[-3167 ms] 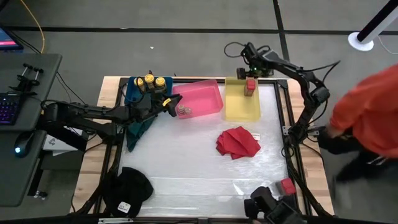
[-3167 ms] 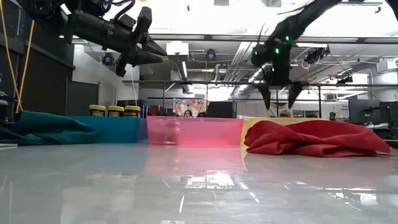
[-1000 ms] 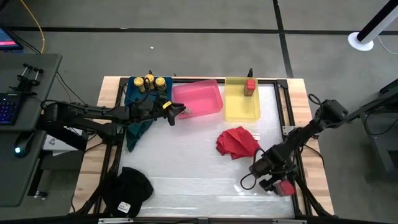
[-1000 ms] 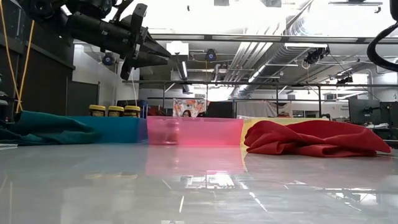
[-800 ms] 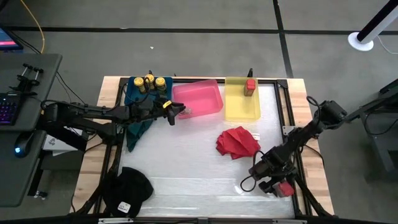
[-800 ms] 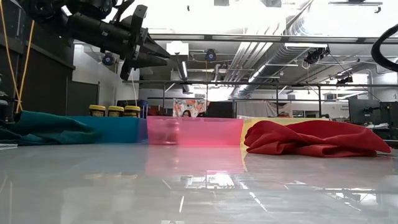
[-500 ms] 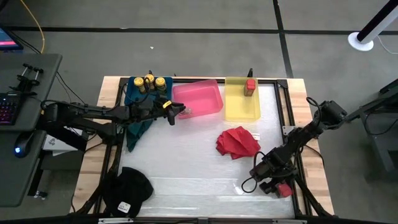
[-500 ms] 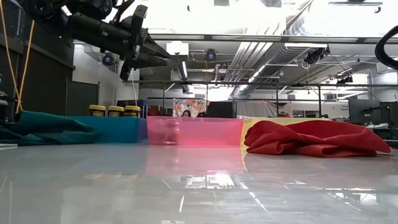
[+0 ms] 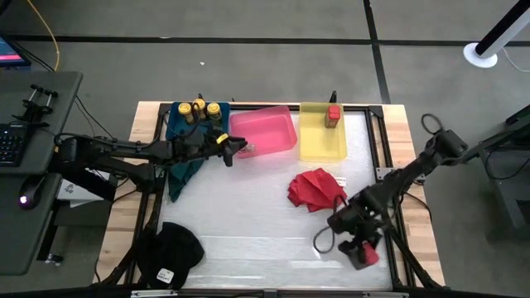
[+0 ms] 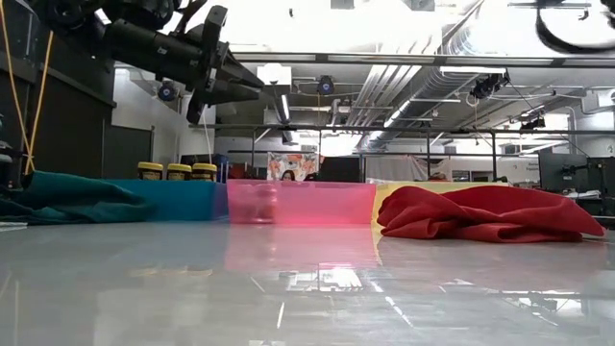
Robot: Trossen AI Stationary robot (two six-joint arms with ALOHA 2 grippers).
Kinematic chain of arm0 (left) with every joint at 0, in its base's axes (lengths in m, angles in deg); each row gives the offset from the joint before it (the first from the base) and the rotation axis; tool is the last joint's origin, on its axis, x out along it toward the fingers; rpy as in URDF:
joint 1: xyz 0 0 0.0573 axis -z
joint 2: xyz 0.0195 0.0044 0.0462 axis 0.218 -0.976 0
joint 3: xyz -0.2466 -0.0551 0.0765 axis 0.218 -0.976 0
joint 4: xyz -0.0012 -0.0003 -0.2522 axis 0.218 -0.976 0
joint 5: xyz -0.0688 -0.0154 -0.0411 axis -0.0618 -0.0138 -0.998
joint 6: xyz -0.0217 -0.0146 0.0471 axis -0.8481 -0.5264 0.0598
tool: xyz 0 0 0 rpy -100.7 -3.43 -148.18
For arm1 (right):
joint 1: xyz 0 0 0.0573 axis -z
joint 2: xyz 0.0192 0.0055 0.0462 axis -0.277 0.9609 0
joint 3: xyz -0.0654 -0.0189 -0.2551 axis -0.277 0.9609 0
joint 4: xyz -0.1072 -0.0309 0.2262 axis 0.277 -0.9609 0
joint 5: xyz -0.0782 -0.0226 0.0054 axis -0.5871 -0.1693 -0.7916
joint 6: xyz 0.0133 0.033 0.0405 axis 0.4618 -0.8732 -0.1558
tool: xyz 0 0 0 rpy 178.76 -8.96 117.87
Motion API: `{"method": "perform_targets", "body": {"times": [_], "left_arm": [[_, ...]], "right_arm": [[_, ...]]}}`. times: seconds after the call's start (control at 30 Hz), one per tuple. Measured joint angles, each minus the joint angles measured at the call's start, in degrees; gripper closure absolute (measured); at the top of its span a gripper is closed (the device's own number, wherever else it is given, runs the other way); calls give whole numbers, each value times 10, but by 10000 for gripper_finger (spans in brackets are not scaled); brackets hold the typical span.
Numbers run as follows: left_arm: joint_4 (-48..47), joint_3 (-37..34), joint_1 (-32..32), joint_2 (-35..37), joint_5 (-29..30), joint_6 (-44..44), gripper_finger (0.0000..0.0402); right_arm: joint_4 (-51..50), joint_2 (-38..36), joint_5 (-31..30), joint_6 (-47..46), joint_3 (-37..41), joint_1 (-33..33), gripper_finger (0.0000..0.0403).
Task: Sort spices by type
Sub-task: Put the red seasoning bottle into the yellow bin
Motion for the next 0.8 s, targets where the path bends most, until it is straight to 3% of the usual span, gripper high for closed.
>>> {"method": "perform_targets", "body": {"times": [0.2,0.37,0.47,0.63,0.8], "left_arm": [[17,0,-13,0,0,-2,311],[20,0,-23,0,0,-2,311],[20,0,-27,0,0,-1,311],[20,0,-27,0,0,-2,311],[20,0,-24,0,0,-4,311]], "right_arm": [[-74,-48,-112,90,-87,137,199],[-178,-54,-236,247,-178,317,199],[-184,-43,-292,338,-233,431,199],[-227,11,-355,447,-325,603,199],[-355,133,-424,560,-455,705,199]]}}
